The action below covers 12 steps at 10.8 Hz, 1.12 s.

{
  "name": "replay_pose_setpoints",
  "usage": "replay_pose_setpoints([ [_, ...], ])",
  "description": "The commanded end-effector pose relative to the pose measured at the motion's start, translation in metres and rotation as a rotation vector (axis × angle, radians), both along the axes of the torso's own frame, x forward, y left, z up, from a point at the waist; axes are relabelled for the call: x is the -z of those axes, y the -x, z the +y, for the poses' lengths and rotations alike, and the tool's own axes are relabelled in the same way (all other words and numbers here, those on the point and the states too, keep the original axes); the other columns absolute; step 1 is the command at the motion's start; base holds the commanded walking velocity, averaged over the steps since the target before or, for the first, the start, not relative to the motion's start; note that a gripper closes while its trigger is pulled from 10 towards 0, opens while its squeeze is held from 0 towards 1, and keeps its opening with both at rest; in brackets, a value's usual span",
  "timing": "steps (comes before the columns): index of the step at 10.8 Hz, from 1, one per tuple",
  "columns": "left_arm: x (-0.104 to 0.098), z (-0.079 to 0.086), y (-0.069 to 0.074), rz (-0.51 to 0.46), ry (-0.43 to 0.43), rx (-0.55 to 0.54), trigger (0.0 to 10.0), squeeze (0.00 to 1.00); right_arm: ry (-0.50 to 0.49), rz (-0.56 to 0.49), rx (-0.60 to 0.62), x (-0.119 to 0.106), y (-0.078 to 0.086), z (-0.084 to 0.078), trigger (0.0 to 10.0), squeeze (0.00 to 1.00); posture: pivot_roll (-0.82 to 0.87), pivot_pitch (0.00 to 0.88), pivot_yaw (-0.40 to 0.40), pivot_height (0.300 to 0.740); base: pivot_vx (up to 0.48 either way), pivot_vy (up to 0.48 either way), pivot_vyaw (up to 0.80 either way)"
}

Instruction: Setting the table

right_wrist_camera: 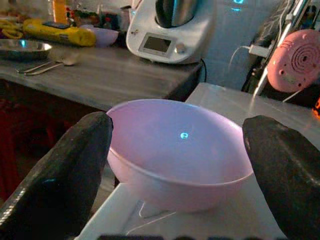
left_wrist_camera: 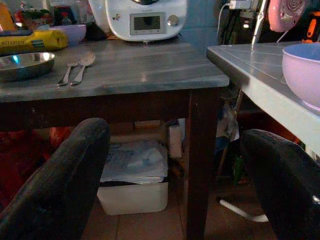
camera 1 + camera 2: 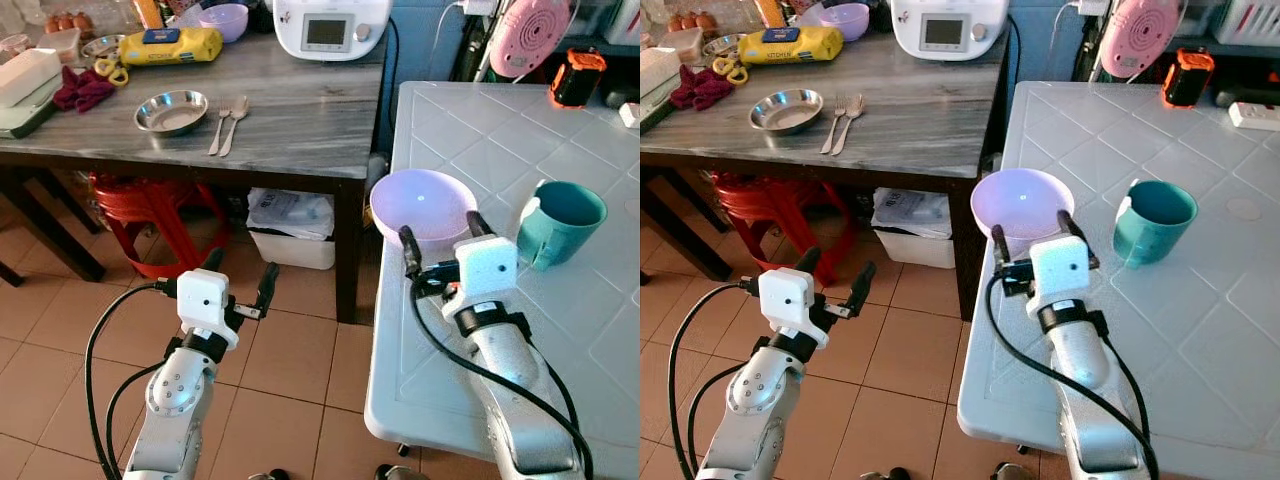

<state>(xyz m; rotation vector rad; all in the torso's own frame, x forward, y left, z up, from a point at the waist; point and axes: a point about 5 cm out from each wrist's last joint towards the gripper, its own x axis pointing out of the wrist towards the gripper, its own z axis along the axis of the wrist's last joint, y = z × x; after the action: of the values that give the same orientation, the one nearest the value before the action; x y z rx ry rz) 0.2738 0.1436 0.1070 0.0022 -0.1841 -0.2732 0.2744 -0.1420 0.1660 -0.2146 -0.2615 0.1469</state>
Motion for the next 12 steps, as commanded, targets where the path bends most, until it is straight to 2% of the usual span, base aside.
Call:
replay_pose_setpoints([
  [1,0.000,0.001,0.001,0.001,-0.002,0.010,10.0,0.00,0.006,-0.028,-0.021,-0.006,0.003,0.003,10.0,0.00,-0.14,0.142,0.064,0.740,0.000,0.000,0.00],
  [4,0.004,-0.006,0.002,0.041,0.026,0.032,10.0,0.00,0.083,0.011,-0.079,-0.012,0.001,0.005,10.0,0.00,-0.16,0.148,0.062,0.740,0.000,0.000,0.00],
  [5,0.007,-0.009,0.001,0.054,0.037,0.040,10.0,0.00,0.195,0.061,-0.123,-0.012,-0.004,0.004,10.0,0.00,-0.16,0.148,0.063,0.740,0.000,0.000,0.00],
  [7,0.009,-0.015,0.001,0.081,0.054,0.069,10.0,0.00,0.283,0.088,-0.165,-0.011,-0.009,0.002,10.0,0.00,-0.16,0.150,0.063,0.740,0.000,0.000,0.00],
  [10,0.012,-0.025,0.010,0.078,0.063,0.226,10.0,0.00,0.375,0.134,-0.266,-0.011,-0.016,0.008,10.0,0.00,-0.16,0.152,0.061,0.740,0.000,0.000,0.00],
  [12,0.012,-0.026,0.012,0.068,0.008,0.317,10.0,0.00,0.426,0.161,-0.293,-0.012,-0.023,0.008,10.0,0.00,-0.16,0.156,0.056,0.740,0.000,0.000,0.00],
])
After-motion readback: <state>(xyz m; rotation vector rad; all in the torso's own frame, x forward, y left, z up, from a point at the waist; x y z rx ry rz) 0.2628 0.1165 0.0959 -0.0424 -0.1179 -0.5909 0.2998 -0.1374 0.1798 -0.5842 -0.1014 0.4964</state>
